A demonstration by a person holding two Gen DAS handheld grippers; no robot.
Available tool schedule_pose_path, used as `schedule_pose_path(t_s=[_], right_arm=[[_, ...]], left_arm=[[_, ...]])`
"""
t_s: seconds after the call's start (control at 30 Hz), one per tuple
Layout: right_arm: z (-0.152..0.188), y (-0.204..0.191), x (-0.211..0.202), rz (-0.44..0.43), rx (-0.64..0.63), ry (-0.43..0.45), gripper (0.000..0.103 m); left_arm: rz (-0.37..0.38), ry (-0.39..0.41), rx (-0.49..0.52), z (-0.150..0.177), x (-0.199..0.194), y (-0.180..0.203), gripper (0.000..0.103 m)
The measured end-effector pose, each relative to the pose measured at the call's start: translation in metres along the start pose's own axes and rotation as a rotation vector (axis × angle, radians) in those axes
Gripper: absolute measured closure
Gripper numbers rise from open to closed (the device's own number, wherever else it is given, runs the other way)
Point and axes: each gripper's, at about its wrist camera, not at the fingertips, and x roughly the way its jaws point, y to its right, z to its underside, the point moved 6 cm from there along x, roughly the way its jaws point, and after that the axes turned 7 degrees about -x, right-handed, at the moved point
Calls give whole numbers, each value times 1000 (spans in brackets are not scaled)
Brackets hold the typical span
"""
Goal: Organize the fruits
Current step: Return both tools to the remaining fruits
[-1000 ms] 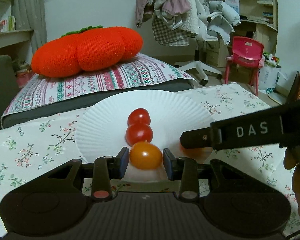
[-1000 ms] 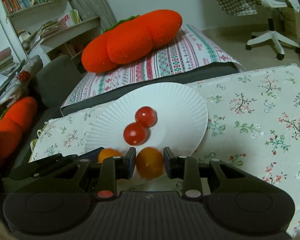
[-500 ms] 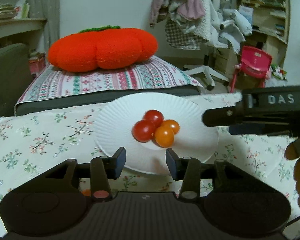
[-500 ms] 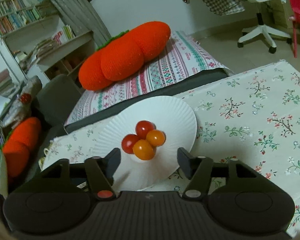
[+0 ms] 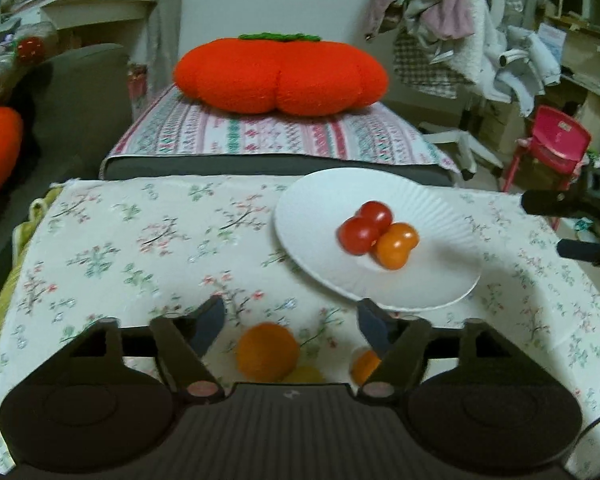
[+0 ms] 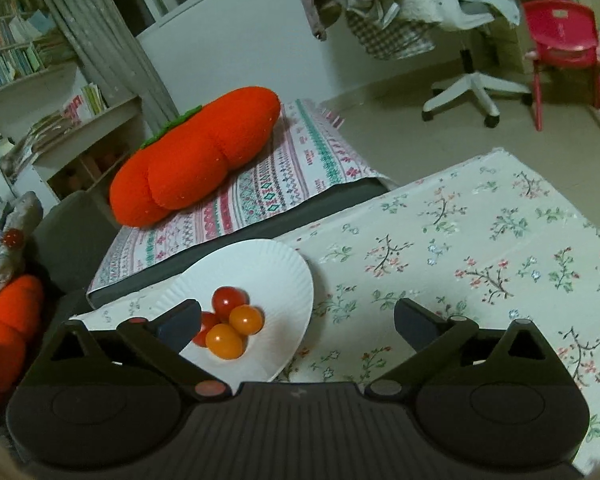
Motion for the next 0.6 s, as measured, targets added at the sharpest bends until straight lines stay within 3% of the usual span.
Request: schedule_pose_path(t_s=[0.27,0.43,0.6], right_arm=[[9,-26,-7,-78,-104,-16,0],[18,-42,-15,-212,-105,-21,0],[31,-63,-19,-265,-176,-45,0]], left_arm=[[-40,-16,-46,3,-15,-17,16],[-62,-47,-108,4,-19,-35,15],[-50,-69,-214,5,-23,-52,15]])
